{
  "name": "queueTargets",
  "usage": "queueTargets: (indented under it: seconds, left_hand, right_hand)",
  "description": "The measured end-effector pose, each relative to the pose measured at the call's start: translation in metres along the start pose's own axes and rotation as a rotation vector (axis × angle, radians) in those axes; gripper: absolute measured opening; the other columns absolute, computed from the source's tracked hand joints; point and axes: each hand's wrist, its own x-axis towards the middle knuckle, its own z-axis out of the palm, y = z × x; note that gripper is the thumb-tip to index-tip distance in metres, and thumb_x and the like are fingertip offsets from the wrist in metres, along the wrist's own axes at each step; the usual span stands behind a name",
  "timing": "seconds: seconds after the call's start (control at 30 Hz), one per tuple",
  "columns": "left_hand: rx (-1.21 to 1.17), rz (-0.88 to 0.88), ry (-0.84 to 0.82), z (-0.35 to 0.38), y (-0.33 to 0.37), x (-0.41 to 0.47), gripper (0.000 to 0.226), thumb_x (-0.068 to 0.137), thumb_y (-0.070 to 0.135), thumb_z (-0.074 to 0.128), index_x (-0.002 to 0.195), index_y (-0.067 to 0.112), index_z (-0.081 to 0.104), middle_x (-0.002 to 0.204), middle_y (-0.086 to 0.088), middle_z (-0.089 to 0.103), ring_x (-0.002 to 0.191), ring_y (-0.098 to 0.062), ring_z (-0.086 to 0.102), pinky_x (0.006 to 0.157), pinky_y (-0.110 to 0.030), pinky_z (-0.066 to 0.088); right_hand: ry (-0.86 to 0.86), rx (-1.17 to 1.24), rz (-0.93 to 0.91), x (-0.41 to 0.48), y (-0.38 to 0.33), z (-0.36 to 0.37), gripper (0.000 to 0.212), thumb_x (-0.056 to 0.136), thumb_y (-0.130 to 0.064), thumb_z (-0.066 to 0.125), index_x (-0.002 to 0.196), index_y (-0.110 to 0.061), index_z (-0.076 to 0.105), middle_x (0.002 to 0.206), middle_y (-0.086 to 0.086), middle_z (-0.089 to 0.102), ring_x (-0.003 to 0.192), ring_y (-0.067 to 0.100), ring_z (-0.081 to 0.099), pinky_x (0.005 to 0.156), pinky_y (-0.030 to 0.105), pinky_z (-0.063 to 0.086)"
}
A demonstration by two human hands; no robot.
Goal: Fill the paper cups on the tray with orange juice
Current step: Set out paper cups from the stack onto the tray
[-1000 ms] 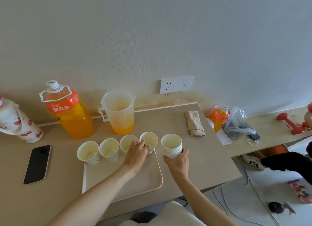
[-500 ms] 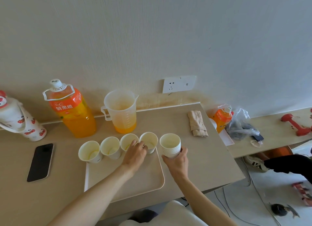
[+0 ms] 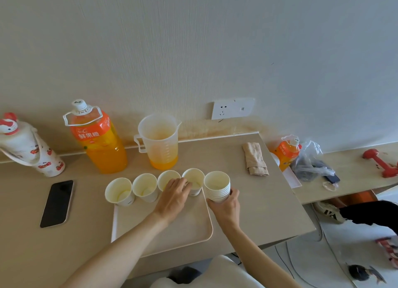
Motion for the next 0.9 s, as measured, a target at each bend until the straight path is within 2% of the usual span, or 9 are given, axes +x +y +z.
queueTargets:
  seconds: [0.1,0.17,0.3,0.4,0.47,0.53,0.63,0.77,0.9]
  left_hand:
    - [-0.066,0.07,0.103,-0.005,0.01,0.011,0.031,0.085,0.003,0.055,0.115,0.009,0.054,0.098,-0.006,0.054,0.078,-0.025,0.053,0.076,-0.03,0.039]
    - [-0.087,0.153,0.153,-0.009,0.02,0.021,0.025,0.092,0.015,0.047,0.116,0.011,0.054,0.096,-0.005,0.057,0.082,-0.021,0.049,0.076,-0.029,0.038]
    - [-0.081,0.312,0.179,-0.007,0.036,0.028,0.014,0.092,0.016,0.051,0.095,0.01,0.064,0.089,-0.004,0.06,0.078,-0.019,0.053,0.065,-0.03,0.043]
    - [-0.096,0.293,0.175,-0.009,0.045,0.029,0.018,0.085,0.01,0.05,0.076,0.011,0.066,0.079,-0.003,0.058,0.069,-0.018,0.055,0.055,-0.027,0.042]
    - [-0.137,0.281,0.156,-0.011,0.049,0.028,0.019,0.081,0.008,0.049,0.075,0.011,0.066,0.079,-0.002,0.057,0.066,-0.016,0.054,0.052,-0.026,0.043]
    - [-0.195,0.254,0.113,-0.014,0.052,0.027,0.017,0.081,0.006,0.048,0.076,0.009,0.064,0.081,-0.002,0.056,0.063,-0.018,0.055,0.047,-0.028,0.045]
    - [-0.234,0.178,0.064,-0.018,0.054,0.026,0.009,0.082,0.005,0.053,0.077,0.01,0.06,0.084,-0.001,0.054,0.061,-0.018,0.058,0.041,-0.029,0.045]
    - [-0.239,0.147,0.045,-0.025,0.056,0.019,0.018,0.073,-0.004,0.07,0.076,0.01,0.059,0.085,-0.002,0.054,0.062,-0.017,0.056,0.039,-0.029,0.045]
    - [-0.195,0.15,0.063,-0.034,0.06,0.01,0.014,0.086,0.01,0.053,0.074,0.009,0.059,0.084,-0.003,0.054,0.056,-0.016,0.053,0.041,-0.018,0.034]
  right_hand:
    - [0.006,-0.007,0.008,-0.001,-0.001,-0.001,0.061,0.067,-0.018,0.083,0.107,-0.021,0.037,0.089,-0.008,0.056,0.082,0.018,0.059,0.066,0.027,0.042]
    - [0.013,-0.008,0.005,-0.003,-0.002,-0.002,0.061,0.067,-0.019,0.083,0.106,-0.022,0.037,0.091,-0.005,0.059,0.084,0.02,0.06,0.067,0.027,0.043]
    - [0.029,-0.017,-0.011,-0.01,-0.002,-0.004,0.063,0.068,-0.029,0.084,0.107,-0.023,0.036,0.095,-0.002,0.061,0.084,0.02,0.062,0.066,0.028,0.045]
    - [0.035,-0.036,-0.046,-0.016,0.0,-0.007,0.069,0.068,-0.033,0.083,0.118,-0.025,0.036,0.099,-0.005,0.061,0.09,0.02,0.064,0.069,0.031,0.05]
    - [0.022,-0.066,-0.08,-0.021,0.0,-0.01,0.086,0.07,-0.036,0.081,0.138,-0.029,0.028,0.111,-0.009,0.058,0.1,0.018,0.062,0.077,0.033,0.052]
    - [0.021,-0.123,-0.119,-0.027,-0.003,-0.013,0.097,0.072,-0.04,0.078,0.147,-0.032,0.018,0.127,-0.009,0.053,0.113,0.016,0.057,0.083,0.032,0.05]
    - [0.041,-0.141,-0.13,-0.035,-0.005,-0.014,0.101,0.072,-0.049,0.077,0.149,-0.035,0.013,0.142,-0.007,0.047,0.123,0.016,0.052,0.089,0.036,0.051]
    - [0.041,-0.146,-0.128,-0.043,-0.005,-0.011,0.099,0.071,-0.056,0.075,0.145,-0.038,0.012,0.141,-0.007,0.048,0.12,0.016,0.054,0.089,0.039,0.052]
    - [0.035,-0.154,-0.134,-0.053,0.0,-0.006,0.093,0.07,-0.055,0.075,0.142,-0.039,0.019,0.132,-0.012,0.051,0.112,0.013,0.056,0.086,0.039,0.053]
